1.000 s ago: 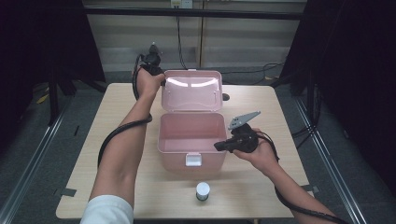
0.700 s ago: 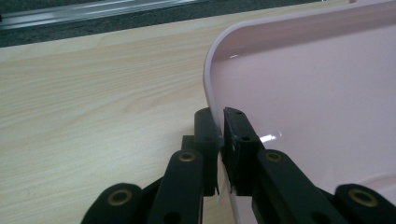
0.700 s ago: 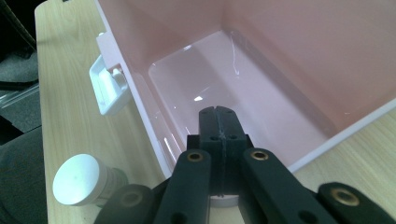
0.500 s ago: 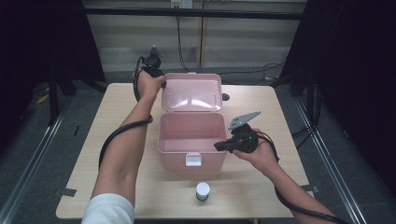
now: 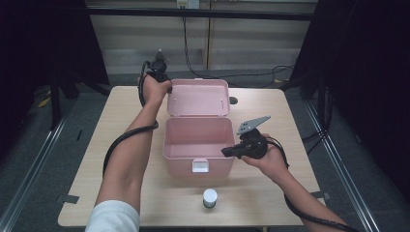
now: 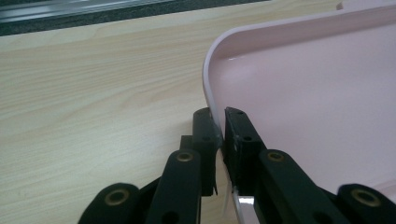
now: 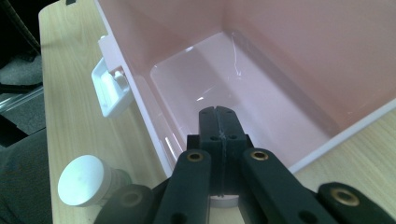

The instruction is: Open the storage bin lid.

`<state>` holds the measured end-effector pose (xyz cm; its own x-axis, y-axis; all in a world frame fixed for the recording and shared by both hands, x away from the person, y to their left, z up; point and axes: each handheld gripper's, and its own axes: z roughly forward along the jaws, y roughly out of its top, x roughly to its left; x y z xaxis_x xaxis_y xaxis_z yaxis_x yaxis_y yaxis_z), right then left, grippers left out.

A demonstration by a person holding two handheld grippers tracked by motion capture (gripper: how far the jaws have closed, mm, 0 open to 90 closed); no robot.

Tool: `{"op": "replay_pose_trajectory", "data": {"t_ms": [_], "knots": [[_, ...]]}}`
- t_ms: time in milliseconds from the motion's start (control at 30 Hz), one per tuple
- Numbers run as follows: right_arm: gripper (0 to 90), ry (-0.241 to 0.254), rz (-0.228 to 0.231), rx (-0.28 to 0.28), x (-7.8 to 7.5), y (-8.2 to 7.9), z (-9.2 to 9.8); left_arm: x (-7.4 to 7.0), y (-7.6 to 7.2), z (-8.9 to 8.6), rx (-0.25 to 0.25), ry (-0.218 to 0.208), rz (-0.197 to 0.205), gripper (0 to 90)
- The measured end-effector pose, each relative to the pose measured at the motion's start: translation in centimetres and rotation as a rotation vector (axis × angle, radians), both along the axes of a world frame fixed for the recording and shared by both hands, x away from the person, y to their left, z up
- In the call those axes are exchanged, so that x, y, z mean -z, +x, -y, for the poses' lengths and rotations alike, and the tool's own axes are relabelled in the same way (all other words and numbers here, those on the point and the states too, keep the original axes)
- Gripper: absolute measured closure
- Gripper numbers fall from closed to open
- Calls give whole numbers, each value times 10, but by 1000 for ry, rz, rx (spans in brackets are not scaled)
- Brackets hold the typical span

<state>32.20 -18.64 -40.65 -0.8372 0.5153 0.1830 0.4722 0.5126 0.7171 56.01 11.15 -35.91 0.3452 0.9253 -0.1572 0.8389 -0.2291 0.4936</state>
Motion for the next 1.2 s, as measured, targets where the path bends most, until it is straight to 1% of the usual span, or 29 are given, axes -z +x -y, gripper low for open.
{"op": "replay_pose_trajectory", "data": {"t_ms": [67,133,267,400,700,833,1033,1200], "knots": [[900,0,0,0,0,0,0,1,0,-1,3,0,-9,831],[900,-1,1,-1,0,-1,0,2,0,-1,-1,-4,-9,830],[900,-3,-2,-4,0,-2,0,5,0,-1,5,1,-15,828],[900,-4,-2,-4,0,-3,0,8,0,0,0,-3,-20,825],[900,-1,2,-2,0,-3,0,16,1,0,0,4,-34,822],[900,-1,2,-2,0,-3,0,19,1,0,-5,-3,-41,823],[900,-2,3,-1,0,-4,0,23,1,-2,-11,-16,-43,821],[900,-1,4,-2,0,-4,0,24,0,-2,-6,-11,-36,819]]}}
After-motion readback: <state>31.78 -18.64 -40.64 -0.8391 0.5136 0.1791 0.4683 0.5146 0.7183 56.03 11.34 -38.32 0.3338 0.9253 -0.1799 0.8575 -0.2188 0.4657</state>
